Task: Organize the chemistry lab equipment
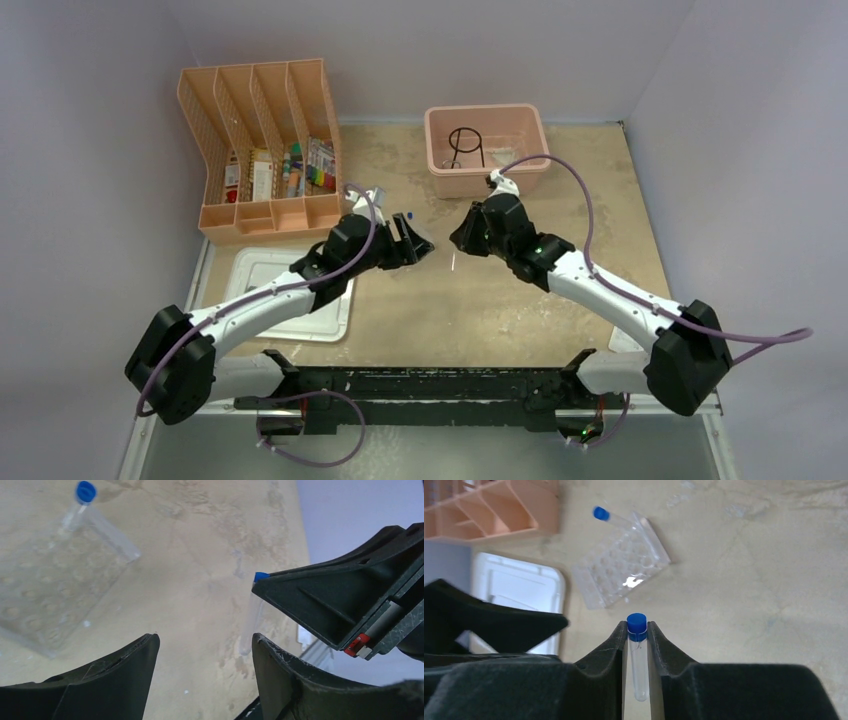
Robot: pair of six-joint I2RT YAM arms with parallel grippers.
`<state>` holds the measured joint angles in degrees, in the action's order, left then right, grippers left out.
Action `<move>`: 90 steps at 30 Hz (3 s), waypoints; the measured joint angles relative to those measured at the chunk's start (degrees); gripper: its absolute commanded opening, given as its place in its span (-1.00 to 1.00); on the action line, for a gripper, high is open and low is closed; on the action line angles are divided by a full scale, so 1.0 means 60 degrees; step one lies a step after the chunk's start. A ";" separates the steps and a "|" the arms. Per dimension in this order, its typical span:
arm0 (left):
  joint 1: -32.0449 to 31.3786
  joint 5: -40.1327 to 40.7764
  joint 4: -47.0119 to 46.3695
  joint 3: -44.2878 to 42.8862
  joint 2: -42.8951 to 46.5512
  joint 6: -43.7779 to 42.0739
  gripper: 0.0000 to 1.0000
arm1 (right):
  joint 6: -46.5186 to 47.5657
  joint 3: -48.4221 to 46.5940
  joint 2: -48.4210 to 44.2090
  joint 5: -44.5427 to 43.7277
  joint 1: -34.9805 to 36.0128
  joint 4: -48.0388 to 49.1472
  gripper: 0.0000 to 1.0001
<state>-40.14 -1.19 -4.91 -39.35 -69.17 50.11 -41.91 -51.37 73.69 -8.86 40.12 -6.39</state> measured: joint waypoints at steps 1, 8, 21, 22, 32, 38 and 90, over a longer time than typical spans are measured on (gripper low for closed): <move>0.0000 -0.0229 -0.0397 0.0073 -0.0098 0.0091 0.34 | -0.0080 0.0000 -0.0106 0.0106 -0.0058 0.0135 -0.60; -0.0098 -0.1435 -0.2277 0.0331 -0.0579 0.0372 0.36 | -0.0718 -0.0004 -0.0291 0.0736 -0.0466 0.0823 -0.59; -0.0390 -0.2310 -0.3399 0.0331 -0.1013 0.0291 -0.45 | -0.1770 -0.0007 -0.0368 0.1920 -0.0871 0.1617 -0.59; -0.0397 -0.2302 -0.3421 0.0331 -0.1016 0.0266 -0.51 | -0.1840 -0.0007 -0.0368 0.2000 -0.0878 0.1668 -0.60; -0.0441 -0.2218 -0.2885 -0.0033 -0.1067 -0.0444 -1.00 | -0.2000 -0.0004 -0.0499 0.2528 -0.0954 0.1763 -0.42; -0.0441 -0.2149 -0.2157 -0.0361 -0.1060 -0.1096 -1.00 | -0.1719 0.0004 -0.0641 0.2991 -0.0980 0.1679 -0.06; -0.0441 -0.1770 0.1370 -0.1752 -0.0627 -0.3093 -1.00 | -0.0820 -0.1606 0.1177 0.6692 -0.2127 0.0845 -0.62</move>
<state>-42.78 -11.81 3.31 -49.87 -72.93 31.55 -46.83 -61.01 80.75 31.29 27.35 -1.32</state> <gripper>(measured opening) 0.150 0.251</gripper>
